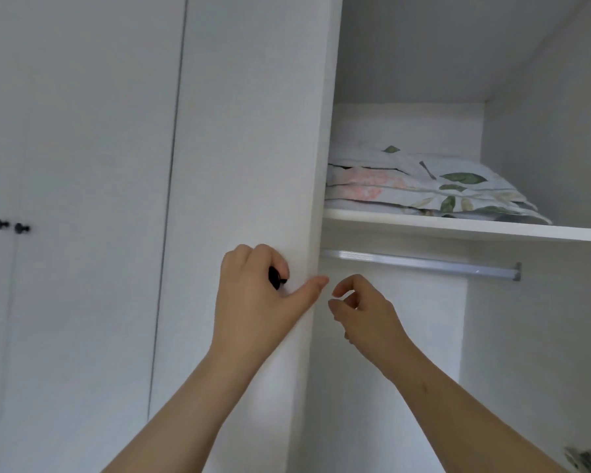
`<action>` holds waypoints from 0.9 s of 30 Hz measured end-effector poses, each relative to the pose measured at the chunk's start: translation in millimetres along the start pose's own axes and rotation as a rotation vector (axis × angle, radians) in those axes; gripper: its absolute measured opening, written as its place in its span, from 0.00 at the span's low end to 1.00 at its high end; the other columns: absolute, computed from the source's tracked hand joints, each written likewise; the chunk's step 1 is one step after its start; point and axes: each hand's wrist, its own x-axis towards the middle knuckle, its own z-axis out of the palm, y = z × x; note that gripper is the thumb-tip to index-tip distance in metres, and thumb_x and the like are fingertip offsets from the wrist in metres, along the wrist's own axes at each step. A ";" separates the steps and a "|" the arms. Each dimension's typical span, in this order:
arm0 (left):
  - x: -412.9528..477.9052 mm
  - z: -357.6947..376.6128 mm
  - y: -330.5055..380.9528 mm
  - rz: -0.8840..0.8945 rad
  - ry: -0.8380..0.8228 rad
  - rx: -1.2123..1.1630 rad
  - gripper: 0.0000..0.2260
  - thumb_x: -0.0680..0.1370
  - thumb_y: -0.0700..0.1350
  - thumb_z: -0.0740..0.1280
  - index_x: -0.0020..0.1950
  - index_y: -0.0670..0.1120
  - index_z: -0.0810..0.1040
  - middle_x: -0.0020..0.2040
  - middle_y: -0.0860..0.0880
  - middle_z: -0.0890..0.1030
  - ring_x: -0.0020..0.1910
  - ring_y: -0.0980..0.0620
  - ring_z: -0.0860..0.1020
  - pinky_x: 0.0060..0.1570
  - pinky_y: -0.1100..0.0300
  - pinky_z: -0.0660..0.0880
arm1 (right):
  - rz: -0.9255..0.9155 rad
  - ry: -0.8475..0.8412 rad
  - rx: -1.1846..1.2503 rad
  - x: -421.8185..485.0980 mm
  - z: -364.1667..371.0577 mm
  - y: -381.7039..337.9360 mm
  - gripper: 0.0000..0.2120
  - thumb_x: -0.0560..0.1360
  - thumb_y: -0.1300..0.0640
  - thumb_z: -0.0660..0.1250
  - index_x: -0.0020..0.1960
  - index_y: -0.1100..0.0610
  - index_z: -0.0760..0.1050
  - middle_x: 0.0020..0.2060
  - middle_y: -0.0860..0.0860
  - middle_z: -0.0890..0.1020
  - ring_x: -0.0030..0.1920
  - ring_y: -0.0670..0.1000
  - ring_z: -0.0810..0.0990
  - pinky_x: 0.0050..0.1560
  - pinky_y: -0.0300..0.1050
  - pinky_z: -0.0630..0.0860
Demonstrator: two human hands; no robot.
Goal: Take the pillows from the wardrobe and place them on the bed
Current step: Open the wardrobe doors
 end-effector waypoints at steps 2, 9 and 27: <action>-1.5 -18.3 2.9 -0.046 0.040 0.006 0.17 0.61 0.57 0.72 0.32 0.50 0.66 0.34 0.51 0.71 0.38 0.53 0.69 0.38 0.71 0.65 | -0.020 -0.035 0.034 -2.1 13.5 -7.4 0.01 0.75 0.56 0.63 0.45 0.51 0.71 0.34 0.49 0.75 0.31 0.50 0.73 0.33 0.42 0.71; -8.2 -97.4 -6.2 -0.219 0.175 -0.056 0.17 0.61 0.51 0.76 0.35 0.51 0.68 0.37 0.53 0.74 0.34 0.57 0.76 0.36 0.68 0.72 | -0.106 -0.106 0.099 -5.7 67.0 -34.3 0.07 0.72 0.58 0.64 0.38 0.48 0.70 0.30 0.48 0.74 0.29 0.50 0.72 0.36 0.43 0.70; 3.6 -236.9 -78.1 -0.374 0.390 0.362 0.18 0.77 0.46 0.61 0.32 0.45 0.57 0.28 0.48 0.61 0.28 0.50 0.60 0.28 0.57 0.57 | -0.257 -0.376 0.271 -33.1 190.6 -128.4 0.06 0.72 0.58 0.64 0.39 0.49 0.71 0.31 0.48 0.75 0.29 0.51 0.71 0.37 0.44 0.71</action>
